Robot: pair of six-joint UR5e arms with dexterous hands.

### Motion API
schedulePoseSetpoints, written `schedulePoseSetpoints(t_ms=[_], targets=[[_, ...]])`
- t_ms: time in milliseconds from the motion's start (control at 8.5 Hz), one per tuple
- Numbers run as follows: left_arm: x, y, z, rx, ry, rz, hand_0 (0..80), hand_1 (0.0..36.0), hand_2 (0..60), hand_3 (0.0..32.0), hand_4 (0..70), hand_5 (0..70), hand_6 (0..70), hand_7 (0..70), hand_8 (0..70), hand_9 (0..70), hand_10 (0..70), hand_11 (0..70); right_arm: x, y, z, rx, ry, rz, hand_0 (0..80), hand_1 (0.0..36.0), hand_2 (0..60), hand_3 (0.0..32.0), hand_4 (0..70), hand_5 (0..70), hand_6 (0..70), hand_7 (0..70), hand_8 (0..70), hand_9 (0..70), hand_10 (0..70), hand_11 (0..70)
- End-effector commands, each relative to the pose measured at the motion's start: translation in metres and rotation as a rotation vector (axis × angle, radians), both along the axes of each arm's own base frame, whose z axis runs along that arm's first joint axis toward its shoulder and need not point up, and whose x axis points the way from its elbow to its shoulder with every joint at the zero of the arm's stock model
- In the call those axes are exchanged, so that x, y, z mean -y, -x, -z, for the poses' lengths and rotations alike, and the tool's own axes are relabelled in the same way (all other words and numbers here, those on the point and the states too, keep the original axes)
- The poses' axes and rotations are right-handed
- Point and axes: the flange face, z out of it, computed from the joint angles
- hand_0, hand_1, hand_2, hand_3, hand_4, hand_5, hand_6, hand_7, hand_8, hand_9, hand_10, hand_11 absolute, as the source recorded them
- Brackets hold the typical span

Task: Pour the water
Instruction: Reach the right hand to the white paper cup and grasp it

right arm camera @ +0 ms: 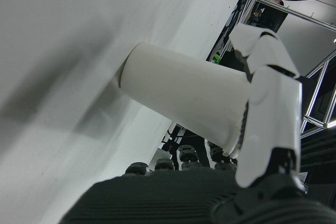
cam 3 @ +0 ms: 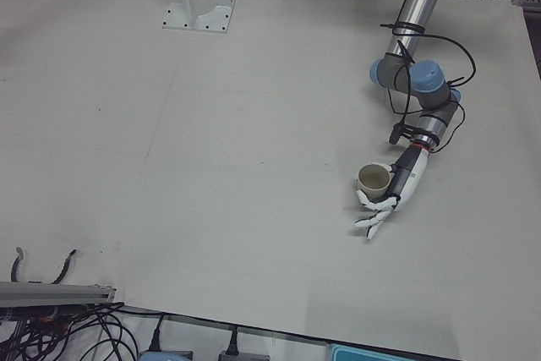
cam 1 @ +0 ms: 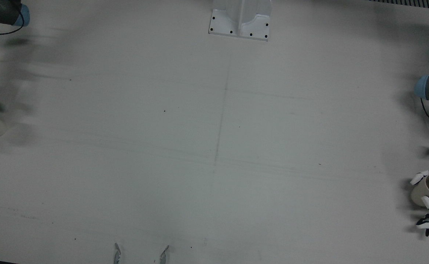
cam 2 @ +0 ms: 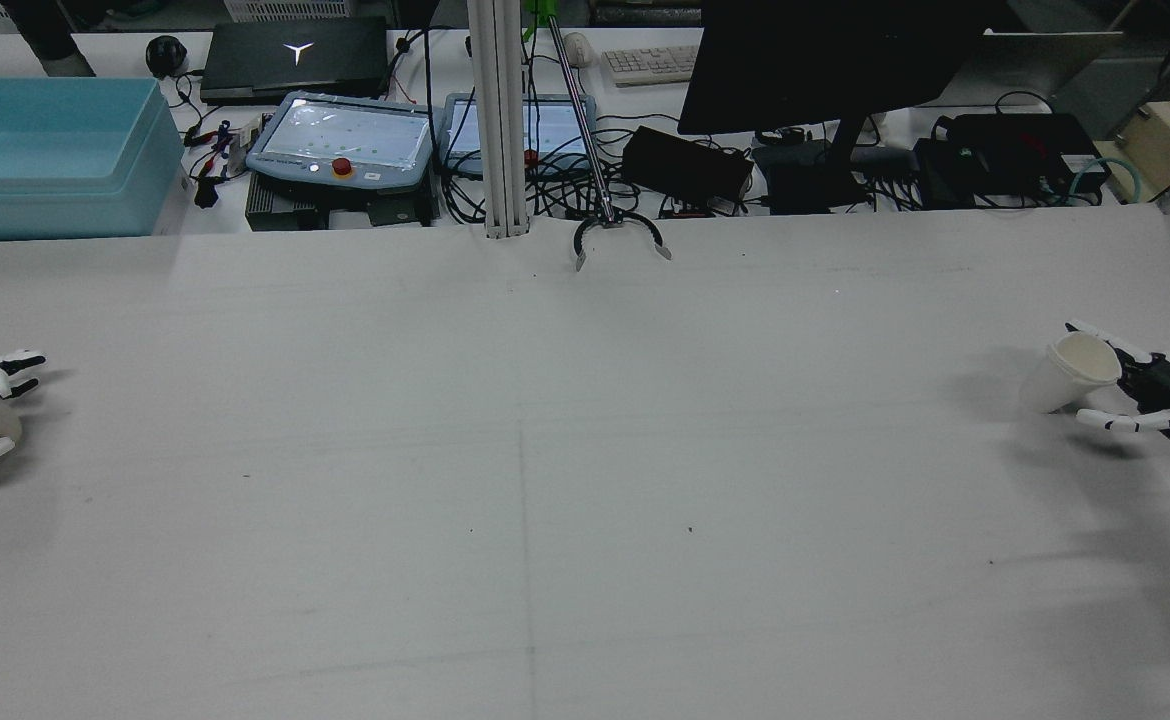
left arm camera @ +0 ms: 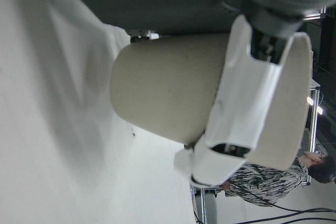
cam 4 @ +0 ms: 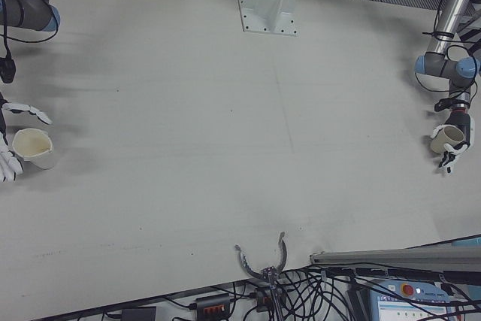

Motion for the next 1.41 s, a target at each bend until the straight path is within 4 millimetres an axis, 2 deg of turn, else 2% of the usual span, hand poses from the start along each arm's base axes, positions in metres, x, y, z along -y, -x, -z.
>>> schedulePoseSetpoints(t_ms=[0, 118, 235, 353, 471, 588, 706, 824, 941, 1176, 1294], targets=[[0.0, 0.0, 0.0, 0.002, 0.0, 0.0, 80.0, 36.0, 60.0, 0.0, 64.4, 70.0, 18.8, 20.1, 8.1, 5.5, 8.3, 15.8, 0.023, 0.028, 0.017, 0.023, -0.03, -0.019, 58.8, 30.9, 29.3, 0.0, 6.0, 8.6, 12.3, 9.1, 1.4, 0.4, 0.0, 0.0], [0.0, 0.0, 0.0, 0.003, 0.0, 0.001, 80.0, 36.0, 60.0, 0.0, 64.0, 70.0, 18.8, 20.0, 8.1, 5.5, 8.5, 16.0, 0.024, 0.036, 0.018, 0.027, -0.028, -0.028, 61.0, 33.6, 35.8, 0.0, 13.3, 9.5, 16.3, 19.3, 3.1, 2.7, 0.0, 0.0], [0.0, 0.0, 0.0, 0.003, -0.002, 0.003, 80.0, 36.0, 60.0, 0.0, 63.9, 70.0, 18.8, 19.9, 8.1, 5.5, 8.5, 16.0, 0.021, 0.045, 0.016, 0.025, -0.019, -0.039, 65.6, 35.9, 43.2, 0.0, 26.6, 10.8, 24.5, 39.3, 10.1, 14.0, 0.0, 0.0], [0.0, 0.0, 0.0, 0.003, -0.002, 0.003, 80.0, 36.0, 60.0, 0.0, 63.5, 70.0, 18.8, 20.0, 8.1, 5.6, 8.6, 16.2, 0.019, 0.05, 0.015, 0.025, -0.014, -0.045, 73.2, 36.0, 55.1, 0.0, 37.9, 13.0, 34.8, 61.1, 22.2, 32.8, 0.0, 0.0], [0.0, 0.0, 0.0, 0.006, 0.001, 0.002, 80.0, 36.0, 60.0, 0.0, 63.3, 70.0, 18.8, 19.9, 8.2, 5.7, 8.7, 16.3, 0.02, 0.051, 0.015, 0.032, -0.014, -0.053, 74.9, 36.0, 60.0, 0.0, 40.3, 14.8, 41.6, 70.0, 31.9, 46.1, 0.0, 0.0], [0.003, -0.003, 0.008, 0.002, -0.002, 0.0, 80.0, 36.0, 60.0, 0.0, 62.8, 70.0, 18.7, 19.8, 8.2, 5.6, 8.7, 16.3, 0.024, 0.053, 0.024, 0.06, -0.024, -0.054, 77.0, 36.0, 60.0, 0.0, 37.4, 16.0, 43.6, 70.0, 36.4, 51.3, 0.0, 0.0], [0.009, -0.008, 0.034, -0.003, -0.011, -0.003, 80.0, 36.0, 60.0, 0.0, 63.2, 70.0, 18.5, 19.5, 8.1, 5.4, 8.5, 16.1, 0.031, 0.054, 0.041, 0.112, -0.037, -0.057, 80.0, 36.0, 60.0, 0.0, 36.3, 16.8, 43.2, 70.0, 36.5, 51.1, 0.0, 0.0], [0.018, -0.017, 0.069, -0.019, -0.033, -0.006, 80.0, 36.0, 60.0, 0.0, 64.2, 70.0, 18.5, 19.6, 7.9, 5.2, 8.2, 15.6, 0.04, 0.04, 0.069, 0.149, -0.081, -0.089, 80.0, 36.0, 60.0, 0.0, 34.3, 18.0, 42.6, 70.0, 34.5, 48.4, 0.0, 0.0], [0.029, -0.029, 0.111, -0.029, -0.054, -0.011, 80.0, 36.0, 60.0, 0.0, 64.5, 70.0, 18.7, 19.7, 7.8, 5.1, 8.1, 15.4, 0.053, 0.012, 0.117, 0.163, -0.102, -0.154, 80.0, 36.0, 60.0, 0.0, 32.7, 19.5, 42.9, 70.0, 32.3, 45.4, 0.0, 0.0], [0.052, -0.097, 0.18, -0.062, -0.085, -0.074, 80.0, 36.0, 60.0, 0.0, 66.0, 70.0, 19.5, 20.4, 7.9, 5.1, 8.1, 15.4, 0.076, -0.024, 0.239, 0.189, -0.11, -0.233, 80.0, 36.0, 60.0, 0.0, 39.4, 20.5, 46.7, 70.0, 33.8, 47.2, 0.0, 0.0], [0.056, -0.143, 0.218, -0.076, -0.097, -0.123, 80.0, 36.0, 60.0, 0.0, 66.9, 70.0, 19.6, 20.5, 7.9, 5.0, 7.7, 14.9, 0.098, -0.038, 0.301, 0.188, -0.118, -0.276, 80.0, 36.0, 60.0, 0.0, 36.9, 20.0, 45.4, 69.1, 34.2, 47.4, 0.0, 0.0]])
